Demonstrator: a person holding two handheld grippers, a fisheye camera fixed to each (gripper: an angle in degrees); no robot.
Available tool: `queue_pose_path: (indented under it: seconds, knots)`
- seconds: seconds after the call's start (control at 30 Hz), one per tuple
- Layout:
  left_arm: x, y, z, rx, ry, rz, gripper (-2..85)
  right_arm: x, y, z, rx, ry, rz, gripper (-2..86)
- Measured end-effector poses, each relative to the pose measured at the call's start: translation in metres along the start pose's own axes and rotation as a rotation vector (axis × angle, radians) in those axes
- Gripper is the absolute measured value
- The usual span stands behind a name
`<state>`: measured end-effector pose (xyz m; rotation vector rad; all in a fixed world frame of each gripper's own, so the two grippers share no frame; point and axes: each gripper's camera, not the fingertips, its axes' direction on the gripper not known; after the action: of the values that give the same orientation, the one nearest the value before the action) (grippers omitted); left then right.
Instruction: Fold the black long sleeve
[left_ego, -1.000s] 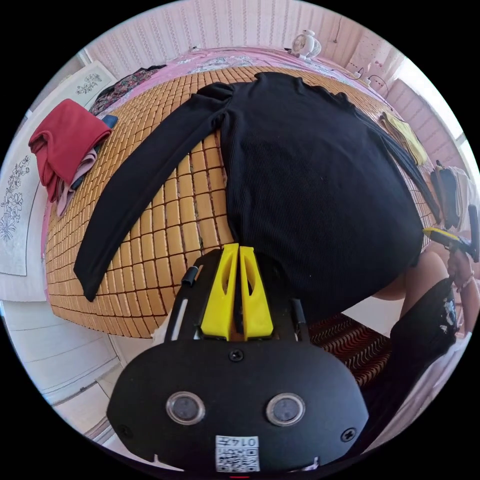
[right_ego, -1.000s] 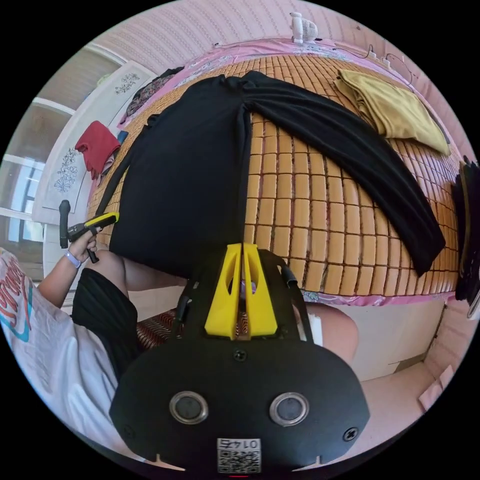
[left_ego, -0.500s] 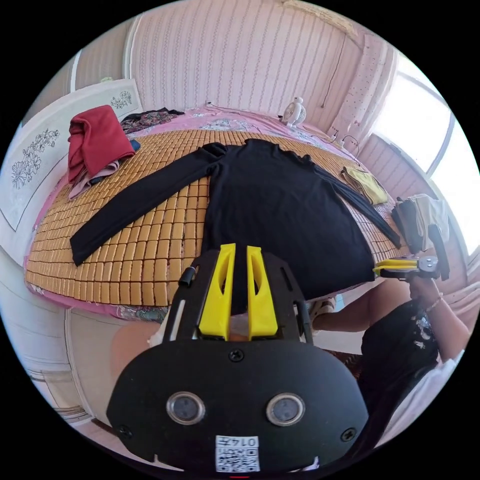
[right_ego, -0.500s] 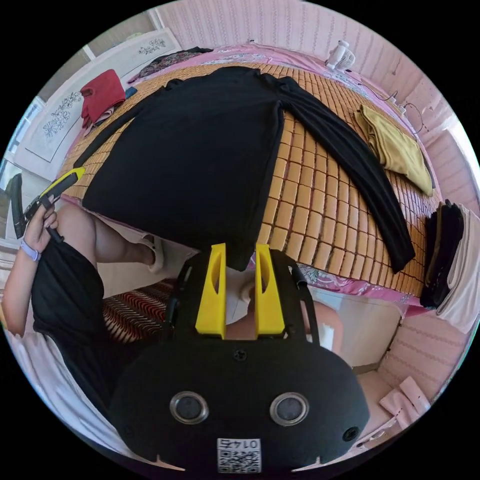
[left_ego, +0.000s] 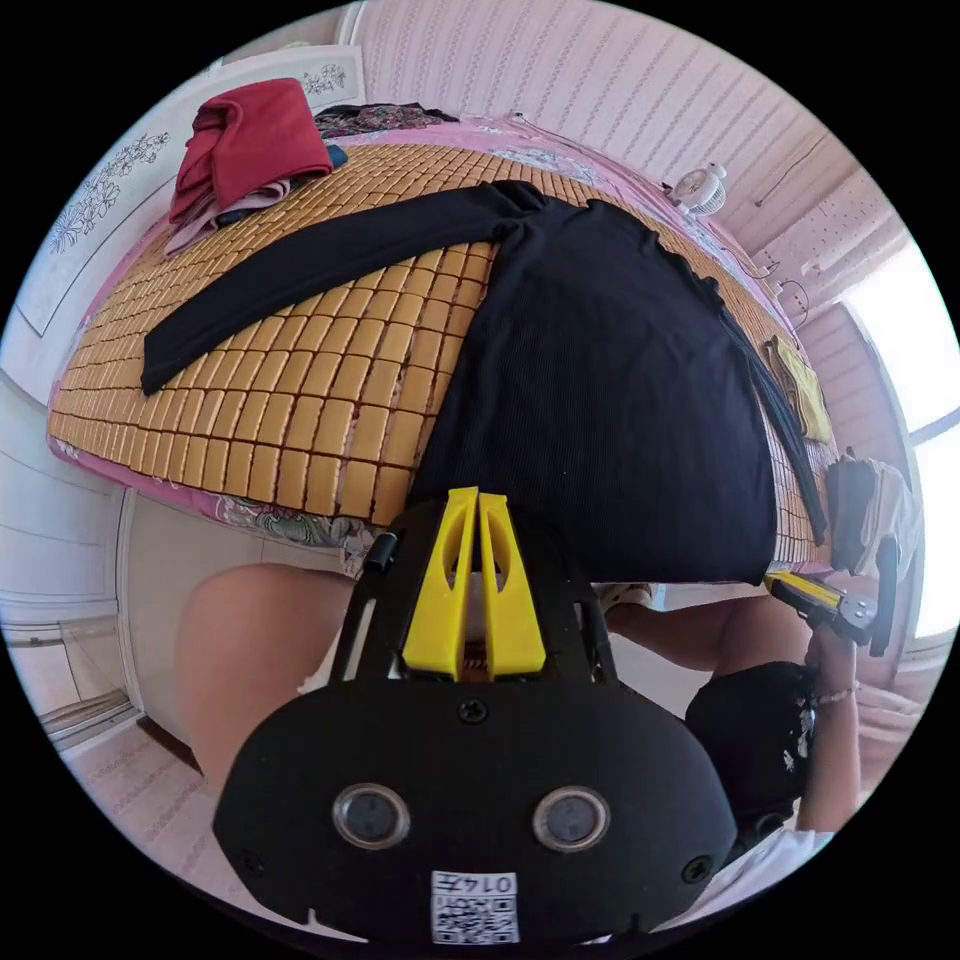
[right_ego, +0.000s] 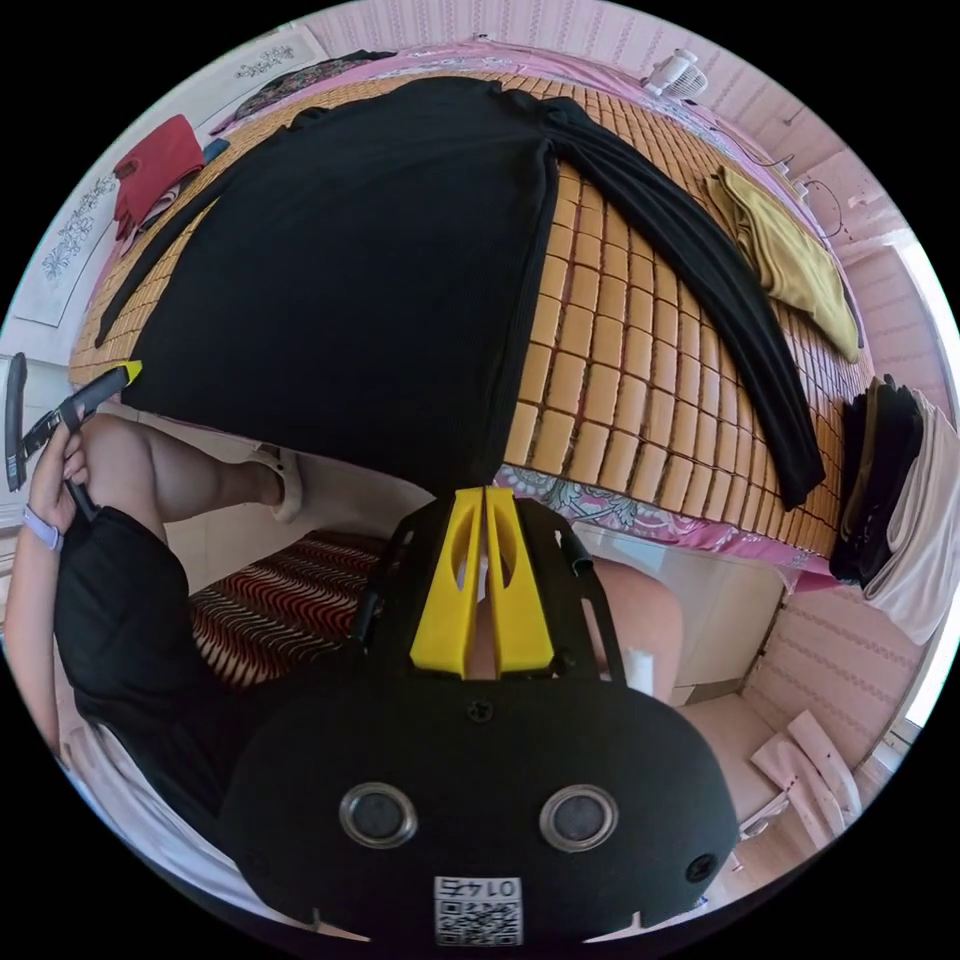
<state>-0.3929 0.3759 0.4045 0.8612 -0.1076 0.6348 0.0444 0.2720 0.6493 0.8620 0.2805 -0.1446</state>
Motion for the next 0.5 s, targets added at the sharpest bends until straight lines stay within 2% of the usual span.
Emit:
queue_pose_path:
  seconds: [0.1,0.2,0.33,0.5]
  knots:
    - [-0.007,0.001,0.005,-0.055,0.014,0.007,-1.0,-0.009,0.002,-0.003,0.037,-0.021,0.009,-0.5]
    - [-0.012,0.007,-0.002,-0.026,0.016,0.028,-1.0,-0.015,0.005,-0.006,0.087,-0.038,0.028,-0.8]
    - [-0.030,0.027,-0.041,0.197,0.100,0.049,-0.9,-0.028,0.009,-0.009,0.131,-0.060,0.012,-0.9]
    - [-0.078,0.039,-0.084,0.487,0.045,-0.040,-0.6,-0.049,0.008,-0.015,0.192,-0.056,-0.043,-0.6]
